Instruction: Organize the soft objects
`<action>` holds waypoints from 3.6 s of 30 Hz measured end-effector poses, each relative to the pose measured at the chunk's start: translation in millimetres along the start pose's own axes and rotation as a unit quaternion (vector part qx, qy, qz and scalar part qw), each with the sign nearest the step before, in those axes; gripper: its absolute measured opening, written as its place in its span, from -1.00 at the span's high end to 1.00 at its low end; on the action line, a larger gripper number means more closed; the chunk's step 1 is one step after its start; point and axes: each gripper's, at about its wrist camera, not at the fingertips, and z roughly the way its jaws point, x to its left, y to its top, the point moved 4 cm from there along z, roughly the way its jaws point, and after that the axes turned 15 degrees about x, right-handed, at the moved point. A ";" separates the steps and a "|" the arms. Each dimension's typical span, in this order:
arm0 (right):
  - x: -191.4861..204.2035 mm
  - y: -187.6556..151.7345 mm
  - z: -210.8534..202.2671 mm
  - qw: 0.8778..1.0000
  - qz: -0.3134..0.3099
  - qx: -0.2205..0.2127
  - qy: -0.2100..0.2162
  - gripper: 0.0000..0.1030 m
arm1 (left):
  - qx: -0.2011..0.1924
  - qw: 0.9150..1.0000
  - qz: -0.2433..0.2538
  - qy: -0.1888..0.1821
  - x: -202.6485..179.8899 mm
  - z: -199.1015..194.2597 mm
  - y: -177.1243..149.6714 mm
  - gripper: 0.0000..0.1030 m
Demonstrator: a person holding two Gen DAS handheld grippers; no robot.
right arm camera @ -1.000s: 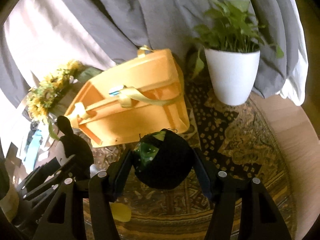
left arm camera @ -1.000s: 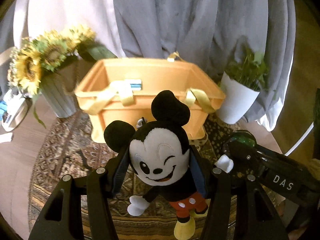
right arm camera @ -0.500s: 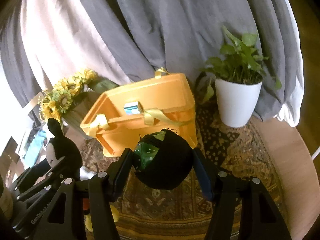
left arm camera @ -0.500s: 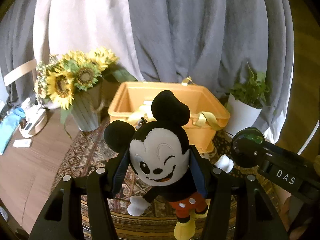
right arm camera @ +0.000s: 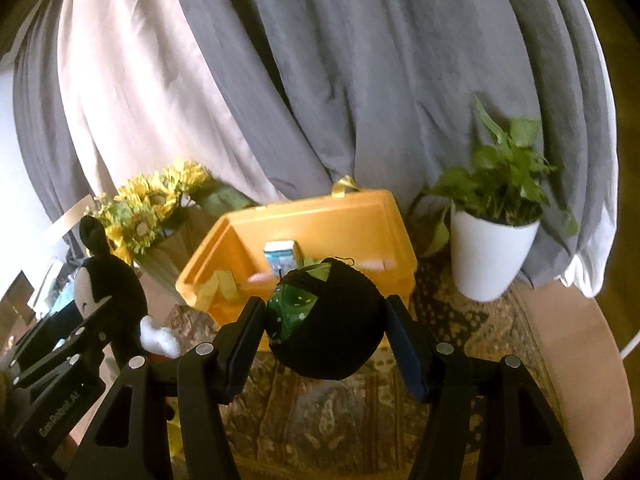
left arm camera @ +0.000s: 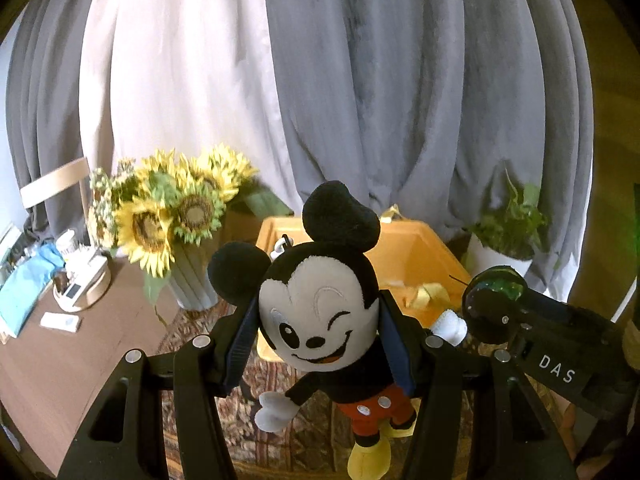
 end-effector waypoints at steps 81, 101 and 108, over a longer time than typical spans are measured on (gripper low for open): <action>-21.8 95.0 129.5 0.987 -0.061 0.137 -0.064 -0.25 | 0.163 0.984 0.032 0.058 -5.3 166.3 105.7 -0.55; 34.2 -4.8 -21.6 0.994 -0.028 -0.005 -0.105 -0.42 | 0.027 0.996 0.055 0.060 22.3 4.9 27.7 -0.85; 38.6 -46.0 -72.0 0.993 -0.022 -0.040 -0.109 -0.42 | -0.007 0.997 0.056 0.045 22.4 -45.7 -10.4 -0.92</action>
